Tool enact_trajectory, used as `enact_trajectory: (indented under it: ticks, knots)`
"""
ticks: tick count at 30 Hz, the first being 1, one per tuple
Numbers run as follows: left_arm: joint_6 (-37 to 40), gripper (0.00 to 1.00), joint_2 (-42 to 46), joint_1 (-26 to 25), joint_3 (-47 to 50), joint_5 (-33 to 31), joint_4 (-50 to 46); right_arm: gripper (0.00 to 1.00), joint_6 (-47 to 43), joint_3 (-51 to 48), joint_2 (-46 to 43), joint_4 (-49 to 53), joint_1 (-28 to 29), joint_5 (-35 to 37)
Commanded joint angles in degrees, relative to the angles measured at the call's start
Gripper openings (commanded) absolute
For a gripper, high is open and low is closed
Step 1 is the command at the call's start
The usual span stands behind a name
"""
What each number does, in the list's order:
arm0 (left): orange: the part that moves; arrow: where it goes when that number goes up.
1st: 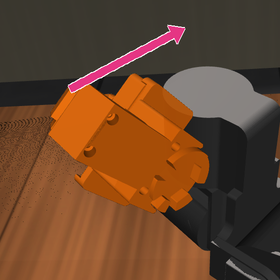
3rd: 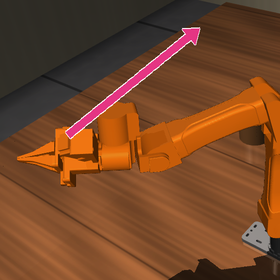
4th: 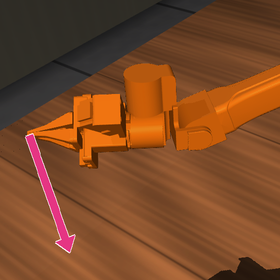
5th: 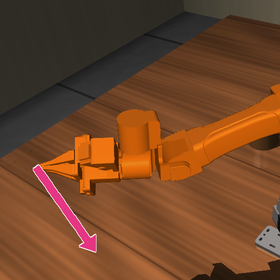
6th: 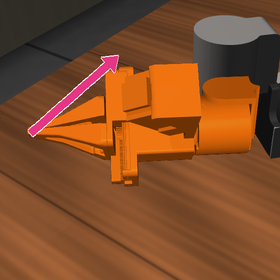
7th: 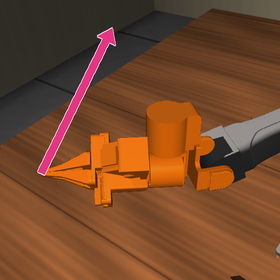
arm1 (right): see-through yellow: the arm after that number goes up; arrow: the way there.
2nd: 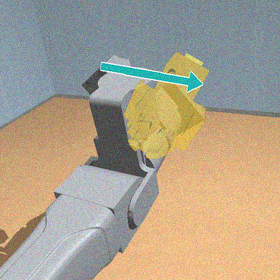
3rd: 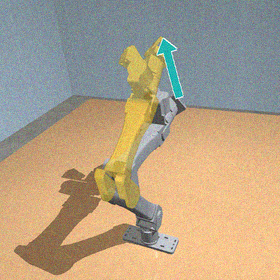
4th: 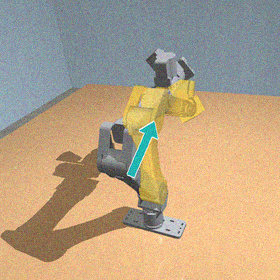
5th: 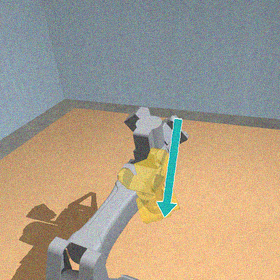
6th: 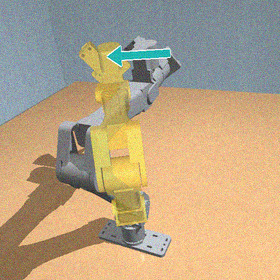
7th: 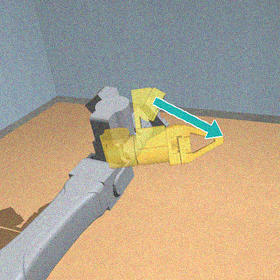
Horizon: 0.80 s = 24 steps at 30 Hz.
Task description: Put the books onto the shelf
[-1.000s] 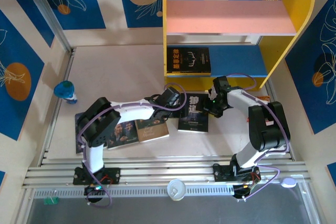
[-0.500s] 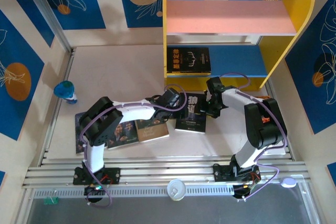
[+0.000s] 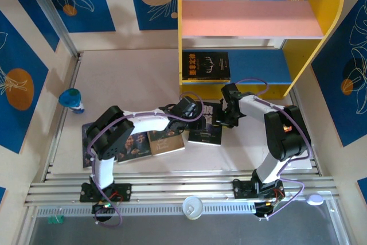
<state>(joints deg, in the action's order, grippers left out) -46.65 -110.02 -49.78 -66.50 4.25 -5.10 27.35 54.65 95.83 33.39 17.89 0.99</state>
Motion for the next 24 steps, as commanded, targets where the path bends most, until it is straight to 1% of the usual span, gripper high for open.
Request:
enact_trajectory:
  ticks: [1, 3, 6, 11, 20, 24]
  knots:
    - [-0.78, 0.71, -1.16, 0.10, -1.27, 1.29, 0.46, 0.34, -0.62, -0.16, 2.05, 1.64, 0.76, -1.70]
    - [-0.80, 0.71, -1.25, -0.01, -1.27, 1.42, 0.49, 0.31, -0.64, -0.16, 2.06, 1.69, 0.81, -1.91]
    - [-0.61, 0.71, -1.26, -0.03, -1.41, 2.37, 1.06, 0.30, -0.80, -0.14, 2.04, 1.63, 0.77, -2.04]
    - [1.14, 0.70, -0.11, -0.18, -2.27, 6.31, 2.82, 0.30, -1.12, -0.07, 2.05, 1.51, 0.83, -2.42]
    - [2.36, 0.71, 5.48, -0.85, -0.60, 9.97, 7.92, 0.29, -1.34, 0.45, 2.26, 1.52, 0.80, -2.66]
    - [1.75, 0.71, 6.35, -0.83, 0.18, 10.68, 10.14, 0.30, -1.30, 0.54, 2.07, 0.56, 0.75, -4.75]
